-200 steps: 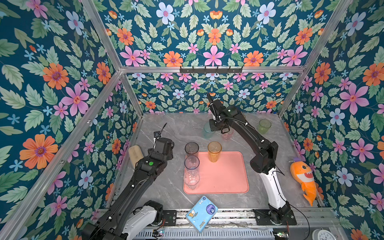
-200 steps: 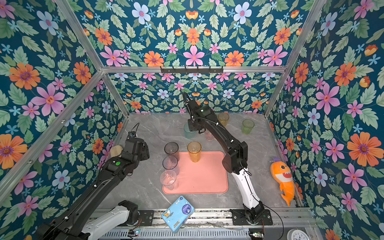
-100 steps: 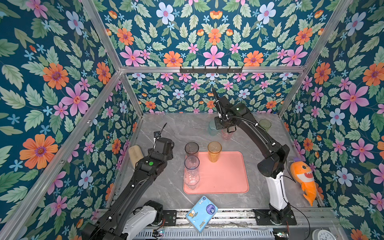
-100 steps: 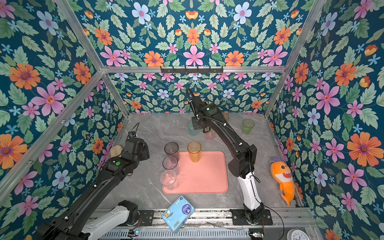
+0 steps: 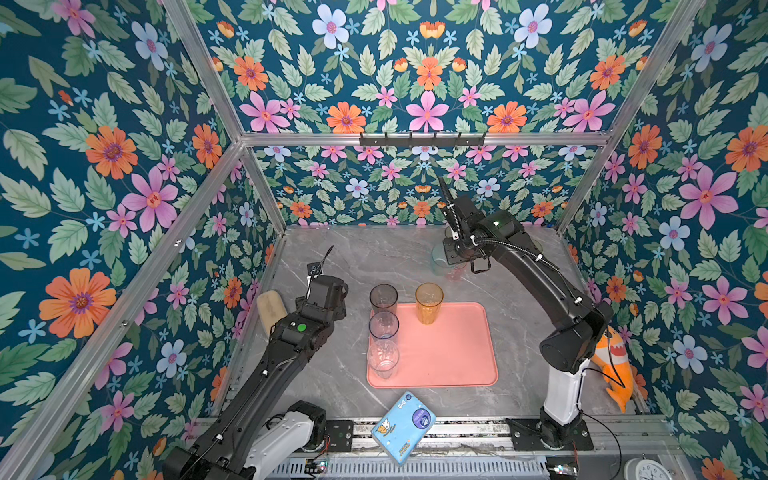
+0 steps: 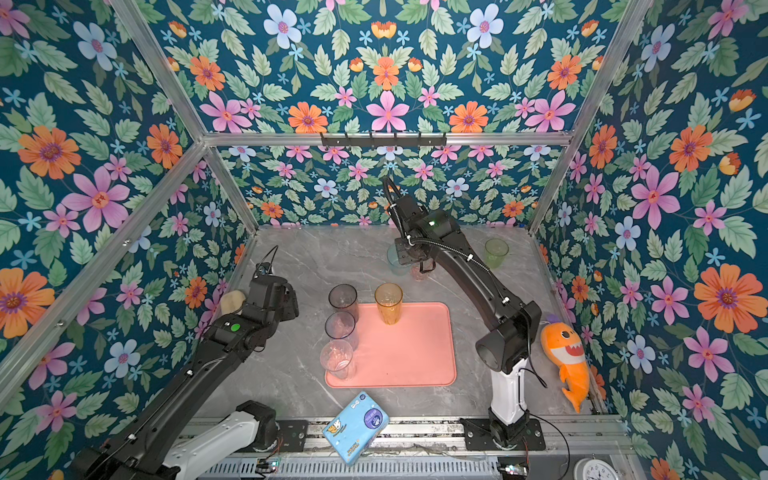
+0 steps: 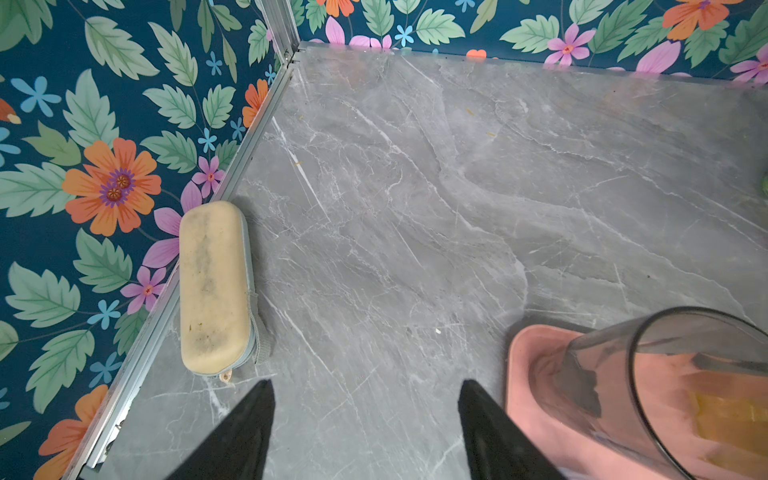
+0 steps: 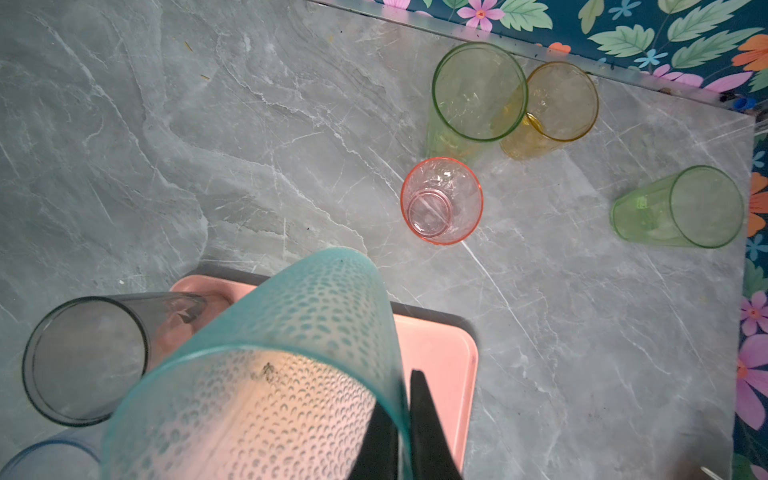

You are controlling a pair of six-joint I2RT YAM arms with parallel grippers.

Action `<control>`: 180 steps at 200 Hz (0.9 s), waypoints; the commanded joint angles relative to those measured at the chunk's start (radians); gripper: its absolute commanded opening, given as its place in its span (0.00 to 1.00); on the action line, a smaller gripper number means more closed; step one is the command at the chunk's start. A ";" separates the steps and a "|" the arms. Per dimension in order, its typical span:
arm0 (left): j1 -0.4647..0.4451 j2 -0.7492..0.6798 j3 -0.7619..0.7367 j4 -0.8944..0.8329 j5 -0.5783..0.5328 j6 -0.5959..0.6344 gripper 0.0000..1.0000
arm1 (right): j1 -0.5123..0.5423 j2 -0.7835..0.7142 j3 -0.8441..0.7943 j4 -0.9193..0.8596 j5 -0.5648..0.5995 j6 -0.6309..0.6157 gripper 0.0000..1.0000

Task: Place the glasses into the tray
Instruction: 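Move the held teal glass over the tray beside the yellow glass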

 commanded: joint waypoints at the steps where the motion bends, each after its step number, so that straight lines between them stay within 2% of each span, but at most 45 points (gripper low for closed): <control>1: 0.002 0.001 0.001 0.007 -0.001 0.000 0.73 | -0.001 -0.052 -0.066 0.023 0.041 0.003 0.00; 85: 0.001 -0.001 -0.001 0.007 0.004 -0.002 0.73 | -0.014 -0.275 -0.356 0.051 0.081 0.033 0.00; 180: 0.002 0.000 -0.003 0.008 0.012 -0.008 0.72 | -0.001 -0.467 -0.729 0.164 0.007 0.065 0.00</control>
